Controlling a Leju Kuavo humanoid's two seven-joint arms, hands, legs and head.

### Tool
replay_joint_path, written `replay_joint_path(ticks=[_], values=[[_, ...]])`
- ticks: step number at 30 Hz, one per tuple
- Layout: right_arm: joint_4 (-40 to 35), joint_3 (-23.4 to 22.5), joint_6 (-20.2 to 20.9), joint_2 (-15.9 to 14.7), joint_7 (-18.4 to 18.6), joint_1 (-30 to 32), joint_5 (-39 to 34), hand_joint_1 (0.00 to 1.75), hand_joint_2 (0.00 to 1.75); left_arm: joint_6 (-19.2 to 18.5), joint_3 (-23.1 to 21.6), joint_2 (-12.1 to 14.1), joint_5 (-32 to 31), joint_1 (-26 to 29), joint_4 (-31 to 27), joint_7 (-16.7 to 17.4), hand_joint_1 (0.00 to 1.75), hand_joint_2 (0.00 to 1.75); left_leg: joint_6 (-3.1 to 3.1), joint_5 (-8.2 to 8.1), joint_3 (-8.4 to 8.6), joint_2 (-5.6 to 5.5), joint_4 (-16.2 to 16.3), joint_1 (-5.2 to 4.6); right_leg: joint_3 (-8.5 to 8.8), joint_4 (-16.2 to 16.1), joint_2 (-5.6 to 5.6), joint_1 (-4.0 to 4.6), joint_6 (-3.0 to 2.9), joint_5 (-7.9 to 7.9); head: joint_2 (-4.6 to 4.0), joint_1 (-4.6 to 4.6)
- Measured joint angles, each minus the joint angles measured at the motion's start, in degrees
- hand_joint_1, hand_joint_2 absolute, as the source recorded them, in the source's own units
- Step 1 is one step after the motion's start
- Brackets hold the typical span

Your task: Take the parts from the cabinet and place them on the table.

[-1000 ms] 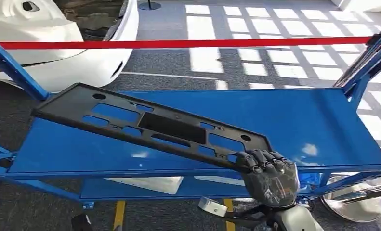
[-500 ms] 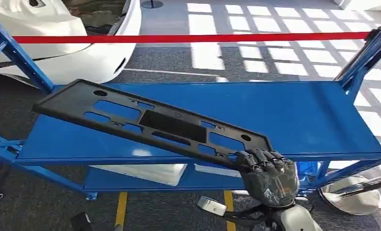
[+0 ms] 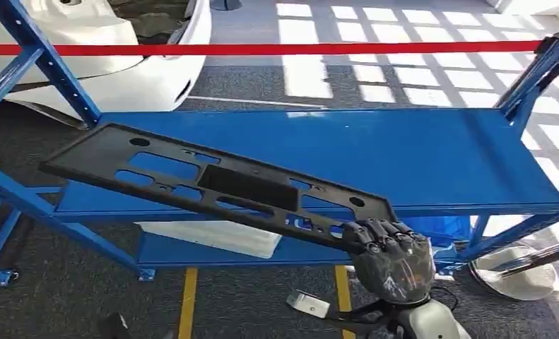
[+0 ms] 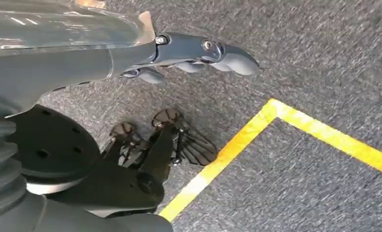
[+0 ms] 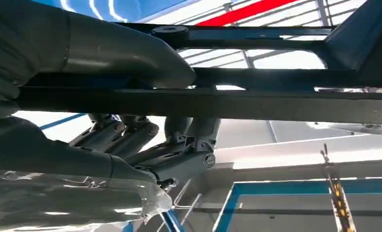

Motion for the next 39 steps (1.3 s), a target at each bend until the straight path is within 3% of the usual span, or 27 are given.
replay_joint_path(ticks=[2,3,5,7,8,10,12,13,14,18,19,21,22,23,24,26,27,28,29,30,31,33,34,35,37,38,39], values=[[0.0,0.0,0.0,0.0,0.0,0.0,0.0,1.75,1.75,0.0,0.0,0.0,0.0,0.1,0.0,0.0,0.00,1.75,-0.68,0.87,-0.21,0.01,-0.3,0.39,-0.36,-0.2,0.00,0.39,-0.58,0.99,0.00,0.04],[0.0,0.0,0.0,0.0,0.0,0.0,0.0,1.75,1.75,0.0,0.1,0.0,0.0,0.1,0.0,0.0,0.00,1.75,-0.90,0.04,-0.48,-0.04,0.1,0.43,-0.58,-1.1,-0.46,-0.30,-0.96,2.02,0.00,0.09],[0.1,0.1,0.0,0.0,0.2,-0.3,0.0,1.75,1.75,0.0,0.1,0.0,0.0,0.1,0.0,0.0,0.00,1.75,-1.48,-5.56,-2.06,-0.12,4.2,0.57,-2.09,-0.9,-0.63,-0.27,-1.52,3.06,0.00,-0.09],[0.1,0.2,0.0,0.1,0.5,-0.3,0.0,1.75,1.75,-0.2,0.1,0.1,0.0,0.0,0.0,0.0,0.00,1.75,-2.13,-11.42,-4.44,-0.11,13.1,1.00,-3.99,-0.7,-0.71,-0.27,-1.38,4.22,0.00,-0.06],[0.2,0.3,0.0,0.1,0.5,-0.2,0.0,1.75,1.75,-0.2,0.1,0.1,0.0,0.0,0.0,0.0,0.00,1.75,-2.42,-12.21,-5.06,-0.11,16.9,1.17,-5.06,-0.4,-0.78,-0.30,-1.25,4.84,0.00,-0.06],[0.3,0.4,0.0,0.1,0.6,-0.2,0.0,1.75,1.75,-0.2,0.1,0.1,0.0,0.1,0.0,0.0,0.00,1.75,-2.94,-8.71,-3.30,-0.11,17.0,1.65,-7.20,0.5,-0.83,-0.58,-0.70,5.74,0.00,-0.06],[0.3,0.4,0.0,0.1,0.8,-0.3,0.0,1.75,1.75,-0.2,0.1,0.1,0.0,0.0,0.0,0.0,0.00,1.75,-3.66,-4.77,2.25,-0.08,9.2,2.19,-9.40,2.1,-0.82,-1.11,-0.09,6.20,0.00,-0.09],[0.3,0.4,0.0,0.1,0.9,-0.2,0.0,1.75,1.75,-0.2,0.1,0.1,0.0,-0.1,0.0,0.0,0.00,1.75,-4.06,-5.49,5.75,-0.08,4.1,2.62,-10.33,3.1,-0.79,-1.17,0.22,6.35,0.00,-0.13],[0.1,0.4,-0.1,0.1,1.2,-0.2,0.0,1.75,1.75,-0.2,0.1,0.1,0.0,-0.2,0.0,0.0,0.00,1.75,-3.74,-7.18,7.87,-0.26,0.1,2.12,-11.23,4.2,-0.70,-1.08,0.61,6.47,0.00,-0.11],[-0.2,0.4,-0.1,0.1,1.2,0.2,0.0,1.75,1.75,-0.2,0.2,0.1,0.0,-0.1,0.0,0.0,0.00,1.75,-1.21,-6.46,6.39,-0.14,0.4,1.87,-11.94,4.0,-0.60,-1.31,2.17,8.40,0.00,-0.04],[-0.2,0.4,-0.1,0.0,1.2,0.4,0.0,1.75,1.75,-0.2,0.2,0.1,0.0,-0.2,0.0,0.0,0.00,1.75,-0.57,-5.88,5.85,0.24,0.4,1.91,-12.32,4.8,-0.63,-1.51,2.44,5.99,0.00,0.00],[-0.5,0.1,-0.1,0.0,1.0,0.5,0.0,1.75,1.75,-0.2,0.3,0.1,0.0,-0.3,0.0,0.0,0.00,1.75,0.17,-4.54,4.25,0.27,0.5,1.68,-13.67,11.4,-0.61,-1.57,2.78,-1.57,0.00,0.18],[-0.5,-0.1,-0.1,0.0,0.8,0.6,0.0,1.75,1.75,-0.2,0.3,0.1,0.0,-0.2,0.0,0.0,0.00,1.75,0.29,-3.88,3.47,0.30,0.5,1.49,-14.35,15.5,-0.62,-1.56,2.90,-4.29,0.00,0.20],[-0.5,-0.3,-0.1,0.0,0.6,0.8,0.0,1.75,1.75,-0.2,0.4,0.1,0.0,-0.1,0.0,0.0,0.00,1.75,0.40,-3.34,2.76,0.37,0.5,1.30,-14.72,18.8,-0.62,-1.56,2.89,-5.59,0.00,0.18],[-0.6,-0.6,-0.1,0.0,0.5,1.1,0.0,1.75,1.75,-0.2,0.6,0.1,0.0,-0.1,0.0,-0.1,0.00,1.75,0.50,-2.58,1.70,0.40,0.6,1.02,-14.41,21.6,-0.61,-1.54,2.77,-5.25,0.00,0.18],[-1.0,-1.1,-0.1,0.0,0.0,1.7,0.0,1.75,1.75,-0.2,0.8,0.1,0.0,-0.1,0.0,-0.2,0.00,1.75,0.62,-1.38,0.14,0.38,0.6,0.54,-10.87,19.0,-0.57,-1.26,2.17,-1.59,0.00,0.18],[-1.3,-1.3,-0.1,0.0,-0.1,1.9,0.0,1.75,1.75,-0.2,0.8,0.1,0.0,-0.1,0.0,-0.2,0.00,1.75,0.61,-0.78,-0.53,0.33,0.6,0.25,-7.46,14.4,-0.51,-0.93,1.52,0.25,0.00,0.16],[-1.6,-1.6,-0.1,0.0,-0.5,2.1,0.0,1.75,1.75,-0.2,0.9,0.1,0.0,-0.1,0.0,-0.2,0.00,1.75,0.63,-0.27,-0.98,0.26,0.6,0.18,-3.35,8.7,-0.28,-0.50,0.56,0.64,0.00,0.15],[-2.1,-1.9,-0.1,0.0,-0.6,2.2,0.0,1.75,1.75,-0.2,0.9,0.0,0.0,-0.1,0.0,-0.2,0.00,1.75,0.44,0.14,-1.24,0.16,0.6,-0.01,0.72,3.2,-0.04,0.15,-0.18,-0.60,0.00,0.11],[-2.4,-2.2,-0.1,0.1,-0.7,2.3,0.0,1.75,1.75,-0.2,0.9,0.0,0.0,-0.1,0.0,-0.3,0.00,1.75,0.13,0.70,-1.31,0.15,0.7,-0.15,2.64,-0.6,-0.17,0.15,-0.57,-1.42,0.00,0.07],[-2.5,-2.4,-0.1,0.1,-0.8,2.4,0.0,1.75,1.75,-0.2,0.9,0.0,0.0,-0.1,0.0,-0.3,0.00,1.75,-0.21,1.29,-1.58,0.21,0.5,0.08,2.40,-0.8,-0.09,0.45,-0.42,-1.36,0.00,-0.02],[-3.0,-3.1,-0.1,0.1,-1.1,3.0,0.0,1.75,1.75,-0.2,1.0,0.0,0.0,0.1,0.0,-0.3,0.00,1.75,-0.86,2.40,-2.02,0.26,0.3,0.32,1.80,-1.1,-0.13,0.69,-0.93,-0.27,0.00,0.07],[-3.1,-3.4,-0.1,0.3,-1.2,3.2,0.0,1.75,1.75,-0.1,1.1,0.1,0.0,0.2,0.0,-0.3,0.00,1.75,-1.07,0.92,-2.69,-0.06,0.8,0.33,1.22,-1.7,-0.91,0.11,-1.24,0.76,0.00,0.18],[-3.1,-3.6,-0.1,0.3,-1.2,3.3,0.0,1.75,1.75,-0.1,1.1,0.1,-0.1,0.2,0.0,-0.3,0.00,1.75,-1.33,-2.46,-3.47,-0.14,2.7,0.32,0.20,-1.7,-0.72,0.08,-1.87,1.59,0.00,0.04],[-3.3,-3.8,-0.1,0.5,-1.4,3.7,0.0,1.75,1.75,-0.1,1.1,0.1,0.0,0.3,0.0,-0.3,0.00,1.75,-1.82,-9.00,-5.15,-0.15,10.2,0.69,-1.83,-1.2,-0.76,0.11,-1.88,2.81,0.00,-0.02],[-3.3,-4.0,-0.1,0.5,-1.5,3.8,0.0,1.75,1.75,-0.1,1.1,0.2,0.0,0.2,0.0,-0.3,0.00,1.75,-2.05,-11.03,-5.92,-0.15,14.6,0.73,-3.03,-0.7,-0.81,0.13,-1.81,3.42,0.00,-0.02],[-3.3,-4.0,-0.1,0.5,-1.5,3.9,0.0,1.75,1.75,-0.1,1.1,0.2,0.0,0.2,0.0,-0.3,0.00,1.75,-2.20,-11.06,-6.08,-0.15,17.7,0.77,-4.19,-0.2,-0.89,0.12,-1.72,3.89,0.00,-0.02]])
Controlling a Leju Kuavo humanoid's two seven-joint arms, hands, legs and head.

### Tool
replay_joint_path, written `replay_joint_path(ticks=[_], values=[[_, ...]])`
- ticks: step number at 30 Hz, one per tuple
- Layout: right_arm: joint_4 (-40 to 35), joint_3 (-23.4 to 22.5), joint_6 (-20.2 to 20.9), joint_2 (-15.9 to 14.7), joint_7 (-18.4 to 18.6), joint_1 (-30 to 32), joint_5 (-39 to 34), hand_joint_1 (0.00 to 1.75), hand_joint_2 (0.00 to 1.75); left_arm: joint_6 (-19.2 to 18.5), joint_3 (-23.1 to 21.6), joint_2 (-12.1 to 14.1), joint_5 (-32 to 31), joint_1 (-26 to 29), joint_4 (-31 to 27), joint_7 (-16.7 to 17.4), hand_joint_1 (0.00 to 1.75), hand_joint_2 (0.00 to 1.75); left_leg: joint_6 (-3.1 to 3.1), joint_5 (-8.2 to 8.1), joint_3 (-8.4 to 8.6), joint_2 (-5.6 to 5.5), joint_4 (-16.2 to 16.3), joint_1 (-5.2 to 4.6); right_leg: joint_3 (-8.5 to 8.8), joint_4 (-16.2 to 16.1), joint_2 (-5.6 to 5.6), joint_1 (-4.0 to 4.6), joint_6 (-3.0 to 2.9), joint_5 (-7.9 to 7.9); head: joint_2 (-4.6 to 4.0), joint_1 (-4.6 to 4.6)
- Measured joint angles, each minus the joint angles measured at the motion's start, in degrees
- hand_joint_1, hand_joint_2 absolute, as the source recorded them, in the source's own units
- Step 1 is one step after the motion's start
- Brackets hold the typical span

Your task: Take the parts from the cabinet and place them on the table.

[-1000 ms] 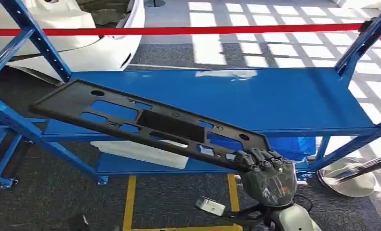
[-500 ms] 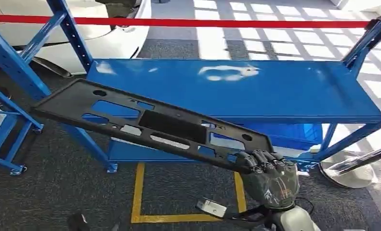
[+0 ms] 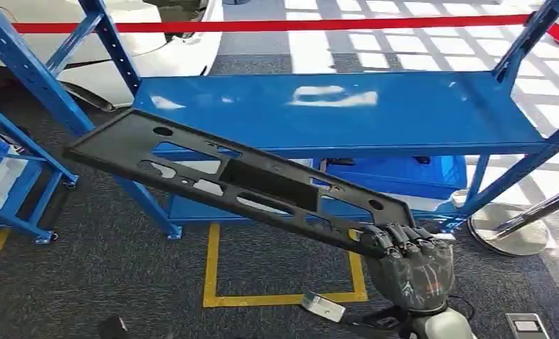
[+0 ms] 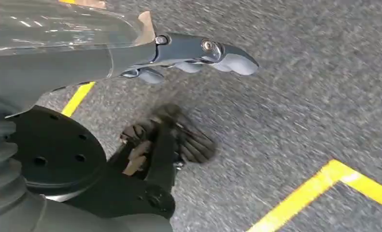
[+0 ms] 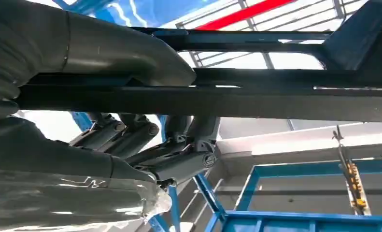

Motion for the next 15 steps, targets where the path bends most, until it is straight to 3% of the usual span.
replay_joint_path(ticks=[1,2,3,4,5,6,7,9,10,12,14,15], values=[[0.0,0.0,0.0,0.0,0.0,0.1,0.0,1.75,1.75,0.0,0.0,0.0,0.0,0.0,0.0,0.0,0.00,1.75,-0.12,1.67,0.66,0.00,1.0,0.11,-1.29,0.6,-0.09,-0.02,0.09,0.47,0.00,0.00],[0.0,-0.2,0.0,0.0,0.0,0.2,0.0,1.75,1.75,0.0,0.0,0.0,0.0,0.0,0.0,0.0,0.00,1.75,-0.22,4.18,2.28,0.01,-0.3,0.21,-2.64,1.3,-0.12,-0.07,0.30,0.88,0.00,0.00],[0.0,-0.3,0.0,0.0,0.0,0.3,0.0,1.75,1.75,0.0,0.0,0.0,0.0,0.0,0.0,0.0,0.00,1.75,-0.32,6.35,4.98,0.02,-3.6,0.33,-3.91,2.1,-0.11,-0.16,0.54,1.21,0.00,0.00],[-0.1,-0.4,0.0,0.0,-0.1,0.3,0.0,1.75,1.75,0.0,0.0,0.0,0.0,-0.1,0.0,0.0,0.00,1.75,-0.39,6.88,8.29,0.04,-8.2,0.46,-4.97,2.9,-0.08,-0.23,0.83,1.47,0.00,0.00],[-0.2,-0.5,0.0,0.1,-0.2,0.4,0.0,1.75,1.75,0.0,0.0,0.0,0.0,-0.2,0.0,0.0,0.00,1.75,-0.46,5.19,11.85,0.03,-13.2,0.61,-5.80,3.8,-0.05,-0.11,1.10,1.62,0.00,-0.13],[-0.5,-0.7,0.0,0.1,-0.4,0.5,0.0,1.75,1.75,0.0,0.0,0.0,0.0,-0.3,0.0,0.0,0.00,1.75,0.01,3.46,14.23,-0.03,-17.5,0.34,-6.43,4.5,-0.03,0.02,1.34,1.77,0.00,-0.31],[-0.7,-1.0,0.0,0.2,-0.6,0.6,0.0,1.75,1.75,0.0,0.0,0.0,0.0,-0.3,0.0,-0.1,0.00,1.75,0.56,3.08,13.84,-0.04,-17.7,0.27,-6.71,4.6,-0.08,0.04,1.73,2.24,0.00,-0.17],[-1.2,-1.5,0.0,0.4,-0.9,1.0,0.0,1.75,1.75,0.0,0.0,0.0,0.0,0.0,0.0,-0.4,0.00,1.75,1.50,3.85,13.49,-0.02,-17.6,-0.05,-6.82,4.2,-0.02,-0.16,2.37,3.28,0.00,-0.20],[-1.4,-1.7,0.0,0.5,-0.7,1.4,0.0,1.75,1.75,0.0,0.1,0.0,0.0,0.1,0.0,-0.4,0.00,1.75,2.04,4.49,13.23,0.16,-17.9,0.41,-7.12,4.4,0.15,-0.32,2.58,3.07,0.00,-0.22],[-2.0,-1.9,0.0,0.6,0.2,2.1,0.0,1.75,1.75,0.0,0.1,0.0,0.0,0.1,0.0,-0.4,0.00,1.75,2.65,5.43,12.23,0.28,-17.8,0.42,-8.62,8.8,0.29,-0.52,3.52,-1.73,0.00,-0.06],[-2.8,-2.3,0.0,0.7,0.5,2.7,0.0,1.75,1.75,0.0,0.2,0.0,0.0,0.2,0.0,-0.4,0.00,1.75,2.71,6.37,10.93,0.32,-17.7,0.38,-11.83,18.7,0.28,-0.75,4.04,-7.03,0.00,-0.09],[-3.1,-2.5,0.0,0.7,0.5,3.1,0.0,1.75,1.75,0.0,0.2,0.0,0.0,0.3,0.0,-0.4,0.00,1.75,2.68,6.74,10.42,0.37,-17.7,0.37,-12.31,21.6,0.28,-0.79,4.13,-8.11,0.00,-0.07]])
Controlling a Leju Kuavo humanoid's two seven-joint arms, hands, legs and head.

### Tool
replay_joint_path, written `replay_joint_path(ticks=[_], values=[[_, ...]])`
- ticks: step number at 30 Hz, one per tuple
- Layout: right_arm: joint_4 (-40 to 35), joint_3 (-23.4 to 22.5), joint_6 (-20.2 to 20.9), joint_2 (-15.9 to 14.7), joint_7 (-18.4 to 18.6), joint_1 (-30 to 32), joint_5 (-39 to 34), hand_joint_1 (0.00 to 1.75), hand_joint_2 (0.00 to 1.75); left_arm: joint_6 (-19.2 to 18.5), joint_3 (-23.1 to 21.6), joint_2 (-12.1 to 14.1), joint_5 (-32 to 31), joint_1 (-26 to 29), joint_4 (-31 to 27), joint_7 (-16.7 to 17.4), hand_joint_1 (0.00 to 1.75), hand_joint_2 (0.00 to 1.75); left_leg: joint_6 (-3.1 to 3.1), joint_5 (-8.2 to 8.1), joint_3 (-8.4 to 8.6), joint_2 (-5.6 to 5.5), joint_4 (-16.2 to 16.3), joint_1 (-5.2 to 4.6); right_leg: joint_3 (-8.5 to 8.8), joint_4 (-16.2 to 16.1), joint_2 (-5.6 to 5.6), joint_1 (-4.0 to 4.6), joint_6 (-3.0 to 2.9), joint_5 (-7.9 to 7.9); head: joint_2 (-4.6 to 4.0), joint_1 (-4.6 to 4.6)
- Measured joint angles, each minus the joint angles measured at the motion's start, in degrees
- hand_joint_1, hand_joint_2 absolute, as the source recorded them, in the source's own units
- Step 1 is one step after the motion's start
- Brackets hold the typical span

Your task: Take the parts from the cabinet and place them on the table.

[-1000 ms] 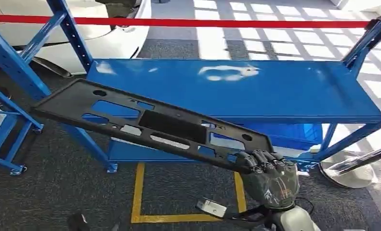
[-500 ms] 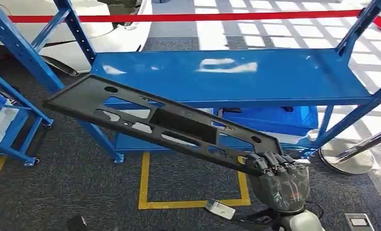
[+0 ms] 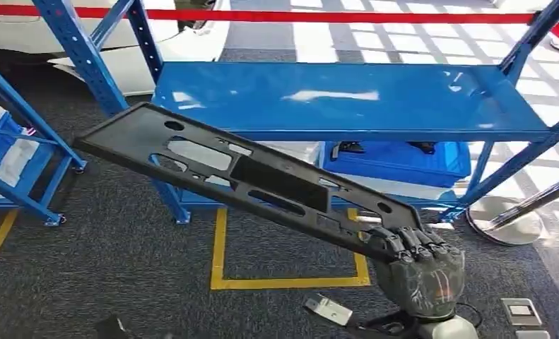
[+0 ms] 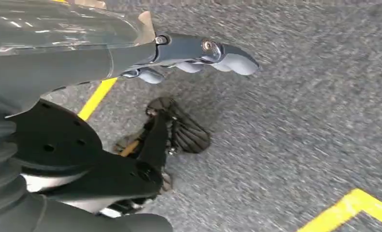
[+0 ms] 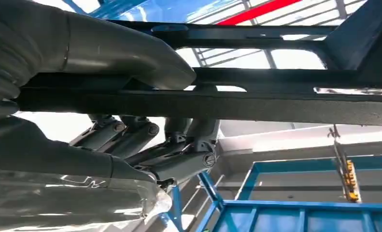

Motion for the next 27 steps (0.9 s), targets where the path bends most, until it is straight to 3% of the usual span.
replay_joint_path(ticks=[1,2,4,5,6,9,11,12,14,15,16,17,19,20,21,24,25,26,27], values=[[-0.3,-0.3,0.0,0.0,0.0,0.4,0.0,1.75,1.75,0.0,0.1,0.0,0.0,0.1,0.0,0.0,0.00,1.75,-0.02,0.32,-0.38,0.02,0.0,-0.01,0.77,0.0,0.00,-0.01,0.00,0.24,0.00,-0.02],[-0.7,-0.5,0.0,0.1,0.0,0.6,0.0,1.75,1.75,0.0,0.3,0.0,0.0,0.1,0.0,0.0,0.00,1.75,-0.10,0.55,-0.66,0.02,0.0,-0.02,3.09,-2.7,0.02,0.00,-0.08,1.48,0.00,-0.02],[-1.5,-0.6,0.0,0.3,0.2,0.7,0.0,1.75,1.75,0.0,0.4,0.0,0.0,0.0,0.0,0.0,0.00,1.75,-0.28,0.84,-0.75,-0.02,0.0,-0.11,10.39,-14.0,0.15,0.15,-0.81,5.67,0.00,-0.02],[-2.0,-0.7,0.0,0.3,0.6,0.7,0.0,1.75,1.75,0.0,0.5,0.0,0.0,0.0,0.0,0.0,0.00,1.75,-0.40,0.93,-0.79,-0.02,0.0,-0.08,13.10,-18.8,0.44,0.38,-1.46,6.42,0.00,-0.04],[-2.3,-0.7,0.0,0.3,1.0,0.7,0.0,1.75,1.75,0.0,0.5,-0.1,0.0,-0.1,0.0,-0.1,0.00,1.75,-0.68,1.09,-1.12,-0.03,0.2,-0.38,13.58,-19.9,0.49,0.53,-1.73,6.13,0.00,-0.09],[-3.3,-0.7,0.0,0.4,2.4,1.2,-0.3,1.75,1.75,0.0,0.8,-0.2,0.0,-0.1,0.0,-0.1,0.00,1.75,-1.62,1.68,-1.48,-0.01,-0.1,-0.20,13.14,-20.0,0.50,0.65,-2.02,6.30,0.00,-0.09],[-4.1,-0.8,0.0,0.5,2.5,1.3,-0.8,1.75,1.75,0.1,0.9,-0.1,0.0,-0.1,0.0,-0.1,0.00,1.75,-2.13,0.19,-1.95,-0.15,0.8,-0.30,13.16,-21.0,0.05,0.12,-2.93,7.22,0.00,-0.13],[-4.3,-0.9,0.0,0.7,2.5,1.3,-0.8,1.75,1.75,0.1,1.0,-0.1,0.0,-0.1,0.0,-0.1,0.00,1.75,-2.31,-2.07,-3.12,-0.21,3.7,-0.23,12.82,-21.0,0.06,0.10,-3.25,7.41,0.00,-0.15],[-4.5,-0.9,0.0,0.9,2.5,1.6,-0.8,1.75,1.75,0.1,1.1,-0.1,0.0,0.0,0.0,-0.1,0.00,1.75,-2.83,-6.68,-7.10,-0.22,13.0,-0.07,12.04,-20.7,0.03,0.18,-3.46,7.61,0.00,-0.15],[-4.6,-0.9,0.0,0.9,2.5,1.7,-1.2,1.75,1.75,0.1,1.1,-0.1,0.0,0.1,0.0,-0.1,0.00,1.75,-3.00,-7.89,-8.76,-0.22,17.0,-0.04,11.61,-20.4,0.02,0.21,-3.47,7.67,0.00,-0.15],[-4.6,-0.9,0.0,0.9,2.3,2.0,-1.9,1.75,1.75,0.1,1.2,-0.1,0.0,0.2,0.0,-0.1,0.00,1.75,-3.06,-7.53,-9.06,-0.22,18.1,0.01,11.31,-20.1,0.04,0.21,-3.47,7.68,0.00,-0.15],[-4.6,-0.9,0.0,0.9,1.4,2.2,-3.0,1.75,1.75,0.1,1.2,-0.1,0.0,0.3,0.0,-0.1,0.00,1.75,-3.10,-6.01,-8.02,-0.22,16.2,0.08,11.12,-19.8,0.06,0.21,-3.45,7.66,0.00,-0.15],[-5.0,-1.2,0.0,1.4,-0.8,2.7,-5.0,1.75,1.75,0.1,1.2,-0.1,0.0,0.2,0.0,-0.3,0.00,1.75,-3.01,-1.03,-3.62,-0.21,7.2,0.23,10.89,-19.1,0.16,0.21,-3.21,7.48,0.00,-0.15],[-5.4,-1.5,0.0,1.8,-2.4,3.0,-6.1,1.75,1.75,0.1,1.3,0.0,0.0,0.2,0.0,-0.3,0.00,1.75,-2.76,0.57,-1.55,-0.21,2.5,0.23,10.62,-18.7,0.20,0.21,-2.97,7.27,0.00,-0.17],[-5.7,-2.0,0.0,2.4,-4.1,3.3,-6.9,1.75,1.75,0.1,1.3,0.0,0.0,0.2,0.0,-0.3,0.00,1.75,-2.58,0.18,-1.42,-0.22,2.0,0.02,10.17,-18.3,0.20,0.64,-2.73,7.23,0.00,-0.15],[-6.8,-3.6,-0.1,4.0,-8.5,4.2,-9.4,1.75,1.75,0.1,1.3,0.0,-0.1,0.4,0.0,-0.3,0.00,1.75,-1.98,0.05,-1.77,-0.34,1.5,-0.09,9.44,-18.2,0.25,0.51,-1.87,7.80,0.00,-0.09],[-7.1,-4.2,-0.1,4.6,-10.0,4.5,-10.2,1.75,1.75,0.2,1.3,-0.1,-0.1,0.5,0.0,-0.3,0.00,1.75,-1.52,0.36,-1.76,-0.31,1.1,0.15,9.43,-18.1,0.34,0.57,-1.71,7.85,0.00,-0.11],[-7.4,-4.8,-0.1,5.1,-11.4,5.0,-10.8,1.75,1.75,0.2,1.3,-0.1,-0.1,0.4,0.0,-0.3,0.00,1.75,-1.10,0.63,-1.74,-0.15,0.9,0.46,9.17,-17.5,0.53,0.46,-1.42,6.83,0.00,-0.15],[-7.8,-5.8,-0.1,6.0,-13.1,5.3,-11.5,1.75,1.75,0.1,1.3,-0.1,-0.1,0.3,0.0,-0.3,0.00,1.75,-0.88,0.77,-1.89,-0.10,0.9,0.62,8.17,-15.1,0.46,0.40,-0.95,4.64,0.00,0.09]])
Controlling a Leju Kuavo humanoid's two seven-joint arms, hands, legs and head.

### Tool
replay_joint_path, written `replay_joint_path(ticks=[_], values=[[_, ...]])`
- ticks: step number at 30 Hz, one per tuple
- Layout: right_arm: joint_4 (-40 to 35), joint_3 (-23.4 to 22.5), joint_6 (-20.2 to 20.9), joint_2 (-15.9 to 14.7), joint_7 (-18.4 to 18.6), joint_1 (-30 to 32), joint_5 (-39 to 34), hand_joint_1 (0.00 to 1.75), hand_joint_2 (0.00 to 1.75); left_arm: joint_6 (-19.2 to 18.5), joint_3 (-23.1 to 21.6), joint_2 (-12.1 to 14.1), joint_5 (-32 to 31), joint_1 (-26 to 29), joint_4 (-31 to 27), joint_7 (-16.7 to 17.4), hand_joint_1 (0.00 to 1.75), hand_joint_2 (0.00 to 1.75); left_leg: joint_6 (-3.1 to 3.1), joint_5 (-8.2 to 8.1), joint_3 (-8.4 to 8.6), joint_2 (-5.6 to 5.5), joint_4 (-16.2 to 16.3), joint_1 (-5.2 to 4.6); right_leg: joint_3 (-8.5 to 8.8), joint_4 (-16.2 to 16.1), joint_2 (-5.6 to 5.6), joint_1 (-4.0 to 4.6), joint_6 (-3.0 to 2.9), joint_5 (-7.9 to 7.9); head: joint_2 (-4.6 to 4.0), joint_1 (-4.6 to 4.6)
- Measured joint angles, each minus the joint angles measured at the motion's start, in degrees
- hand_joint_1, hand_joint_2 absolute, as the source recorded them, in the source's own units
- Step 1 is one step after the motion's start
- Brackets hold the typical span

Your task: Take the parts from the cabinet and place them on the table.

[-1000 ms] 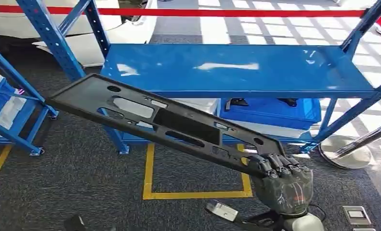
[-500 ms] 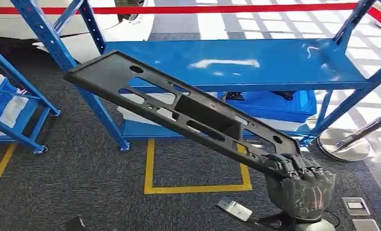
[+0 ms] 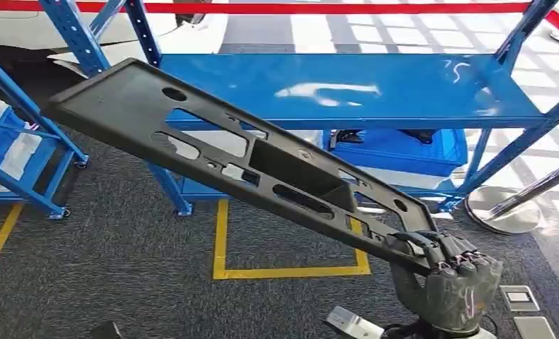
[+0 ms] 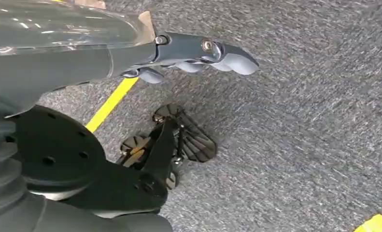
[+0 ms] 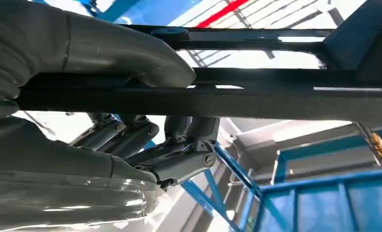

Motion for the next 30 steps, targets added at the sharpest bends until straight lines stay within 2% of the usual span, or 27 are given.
replay_joint_path(ticks=[2,3,4,5,6,7,8,9,10,12,13,14,15,16,17,18,19,20,21,22,23,24,25,27,28,29,30], values=[[-0.2,-1.4,0.0,1.3,-1.7,0.4,-0.8,1.75,1.75,0.0,0.0,0.0,-0.1,0.0,0.0,0.0,0.00,1.75,0.18,0.12,-0.15,0.35,0.0,0.02,-3.48,8.9,-0.03,-0.47,0.69,-4.66,0.00,-0.07],[-0.2,-1.9,0.0,1.9,-2.0,0.7,-1.0,1.75,1.75,0.0,0.1,0.0,-0.1,0.1,0.0,0.0,0.00,1.75,0.22,0.15,-0.24,0.57,0.0,0.01,-5.07,12.9,-0.04,-0.61,0.93,-6.10,0.00,-0.07],[-0.2,-2.3,0.0,2.1,-2.2,1.0,-1.0,1.75,1.75,0.0,0.1,0.0,-0.1,0.1,0.0,0.0,0.00,1.75,0.24,0.20,-0.29,0.73,0.0,0.02,-5.68,14.8,-0.05,-0.75,1.07,-6.26,0.00,-0.09],[-0.2,-2.7,0.0,2.5,-2.2,1.3,-1.1,1.75,1.75,0.0,0.1,0.0,-0.1,0.1,0.0,0.0,0.00,1.75,0.19,0.24,-0.29,0.88,0.0,0.02,-4.92,13.8,-0.07,-0.87,1.17,-5.16,0.00,-0.09],[-0.2,-3.1,0.0,2.8,-2.2,1.4,-1.2,1.75,1.75,0.0,0.2,0.0,-0.1,0.1,0.0,0.0,0.00,1.75,0.13,0.27,-0.22,1.02,0.0,0.02,-2.62,9.8,-0.11,-0.93,1.22,-2.87,0.00,-0.09],[-0.2,-3.4,0.0,3.0,-2.3,1.4,-1.2,1.75,1.75,0.0,0.2,-0.1,-0.1,0.0,0.0,0.0,0.00,1.75,0.10,0.28,-0.11,1.29,0.0,0.06,0.34,4.1,-0.39,-0.93,1.14,-0.21,0.00,-0.09],[-0.4,-3.7,0.0,3.3,-2.6,1.4,-1.3,1.75,1.75,0.0,0.2,-0.1,-0.1,0.0,0.0,0.0,0.00,1.75,0.03,0.26,-0.02,1.49,0.0,0.04,3.05,-1.1,-1.51,-0.89,0.91,1.98,0.00,-0.09],[-0.5,-3.9,0.0,3.6,-2.9,1.3,-1.6,1.75,1.75,0.0,0.3,-0.1,-0.1,0.0,0.0,0.0,0.00,1.75,-0.31,0.25,-0.06,1.65,0.1,-0.37,4.06,-3.3,-3.77,-0.41,0.71,1.34,0.00,-0.09],[-0.5,-4.0,0.0,4.0,-3.5,1.3,-1.7,1.75,1.75,0.0,0.5,0.0,-0.1,0.0,0.0,0.0,0.00,1.75,-0.64,0.35,-0.34,1.80,0.2,-0.52,3.85,-3.8,-3.34,-0.17,0.20,1.40,0.00,-0.13],[-0.5,-4.5,0.0,4.5,-4.0,1.7,-1.9,1.75,1.75,0.0,0.7,-0.1,0.0,0.1,0.0,0.0,0.00,1.75,-1.09,0.49,-0.34,2.90,0.0,-0.49,3.27,-3.5,-2.42,-0.08,-0.28,1.53,0.00,-0.20],[-0.5,-4.9,0.0,4.8,-4.3,1.8,-2.0,1.75,1.75,0.0,0.8,-0.1,0.0,0.0,0.0,0.0,0.00,1.75,-1.47,0.58,-0.24,3.39,-0.1,-0.46,3.11,-3.7,-1.95,-0.06,-0.74,1.81,0.00,-0.18],[-0.5,-5.2,0.0,5.1,-4.5,1.9,-2.1,1.75,1.75,0.0,0.9,0.0,0.0,-0.1,0.0,0.0,0.00,1.75,-1.96,-0.29,-0.45,2.86,0.2,-0.32,3.17,-4.2,-1.68,-0.46,-1.45,2.32,0.00,-0.22],[-0.5,-5.4,0.0,5.4,-4.6,1.8,-2.2,1.75,1.75,0.0,0.9,0.0,0.0,-0.1,0.0,0.0,0.00,1.75,-2.03,-1.77,-0.96,1.48,1.5,-0.24,2.98,-4.2,-1.19,-0.44,-1.79,2.53,0.00,-0.24],[-0.5,-5.5,0.0,5.8,-4.8,1.9,-2.4,1.75,1.75,0.0,0.9,0.0,-0.1,0.0,0.0,0.0,0.00,1.75,-2.00,-4.26,-2.47,0.65,5.3,-0.21,2.74,-4.2,-0.75,-0.42,-2.05,2.67,0.00,-0.29],[-0.5,-5.6,0.0,6.1,-5.1,2.0,-2.5,1.75,1.75,0.0,0.9,0.0,-0.1,0.0,0.0,0.0,0.00,1.75,-2.02,-6.76,-4.61,0.29,10.4,-0.24,2.53,-4.2,-0.20,-0.31,-2.23,2.79,0.00,-0.26],[-0.5,-5.7,0.0,6.2,-5.2,2.1,-2.6,1.75,1.75,0.0,1.0,0.0,-0.1,0.1,0.0,0.0,0.00,1.75,-2.00,-8.60,-6.75,0.13,15.3,-0.28,2.32,-4.1,0.35,-0.17,-2.38,2.90,0.00,-0.24],[-0.5,-5.9,0.0,6.3,-5.2,2.2,-2.6,1.75,1.75,0.0,1.0,0.0,-0.1,0.2,0.0,0.0,0.00,1.75,-1.94,-9.01,-7.96,0.07,18.2,-0.33,2.19,-4.0,1.00,-0.12,-2.41,2.94,0.00,-0.24],[-0.5,-6.0,0.0,6.4,-5.2,2.3,-2.7,1.75,1.75,0.0,1.0,0.0,-0.1,0.2,0.0,0.0,0.00,1.75,-1.85,-8.14,-7.66,-0.01,17.8,-0.36,2.18,-3.9,1.59,-0.08,-2.41,2.94,0.00,-0.24],[-0.5,-6.2,0.0,6.5,-5.4,2.4,-2.8,1.75,1.75,0.0,1.0,0.0,-0.1,0.2,0.0,0.0,0.00,1.75,-1.67,-6.13,-6.31,-0.08,15.1,-0.36,2.18,-3.8,2.26,-0.05,-2.41,2.93,0.00,-0.24],[-0.5,-6.5,0.0,6.7,-5.7,2.4,-3.0,1.75,1.75,0.0,1.0,0.0,-0.1,0.2,0.0,0.0,0.00,1.75,-1.42,-3.32,-4.03,-0.39,10.2,-0.33,2.23,-3.6,3.06,-0.03,-2.37,2.91,0.00,-0.24],[-0.5,-6.6,0.0,6.9,-5.9,2.4,-3.2,1.75,1.75,0.0,1.0,0.0,-0.1,0.1,0.0,0.0,0.00,1.75,-1.15,-0.60,-1.53,-1.37,4.7,-0.32,2.27,-3.5,3.79,-0.03,-2.28,2.86,0.00,-0.24],[-0.5,-6.8,0.0,7.1,-6.2,2.5,-3.4,1.75,1.75,0.0,1.0,0.1,-0.1,0.1,0.0,0.0,0.00,1.75,-0.82,-0.52,-0.22,-4.39,2.0,-0.13,1.95,-3.3,4.32,-0.13,-2.14,2.79,0.00,-0.18],[-0.5,-6.9,0.0,7.2,-6.4,2.4,-3.6,1.75,1.75,0.0,1.1,0.1,-0.1,0.2,0.0,0.0,0.00,1.75,-0.98,-0.36,-0.18,-5.06,0.9,0.12,1.45,-2.7,4.97,0.10,-1.77,2.87,0.00,-0.13],[-0.6,-7.4,-0.1,7.6,-7.1,2.8,-4.0,1.75,1.75,0.0,1.1,0.1,0.0,0.1,0.0,0.0,0.00,1.75,-0.94,-0.71,-0.34,-4.29,0.8,-0.27,0.54,-2.9,6.05,-0.39,-0.98,3.35,0.00,-0.15],[-0.7,-7.9,-0.1,7.8,-7.4,3.1,-4.1,1.75,1.75,0.0,1.2,0.1,0.0,0.1,0.0,0.0,0.00,1.75,-0.68,-0.53,-0.30,-3.77,0.6,-0.35,0.47,-3.0,6.62,-0.42,-0.63,3.55,0.00,-0.24],[-0.9,-8.3,-0.2,8.0,-7.8,3.3,-4.4,1.75,1.75,0.0,1.2,0.0,0.0,0.0,0.0,0.0,0.00,1.75,-0.18,-0.18,-0.20,-2.87,0.2,0.21,0.33,-2.8,6.27,-0.41,-0.41,3.11,0.00,-0.22],[-1.0,-8.8,-0.2,8.2,-8.1,3.3,-4.5,1.75,1.75,0.0,1.3,0.0,0.0,-0.1,0.0,0.0,0.00,1.75,-0.02,-0.11,-0.13,-2.34,0.1,0.18,-0.07,-1.6,3.32,-0.08,0.07,2.03,0.00,-0.03]])
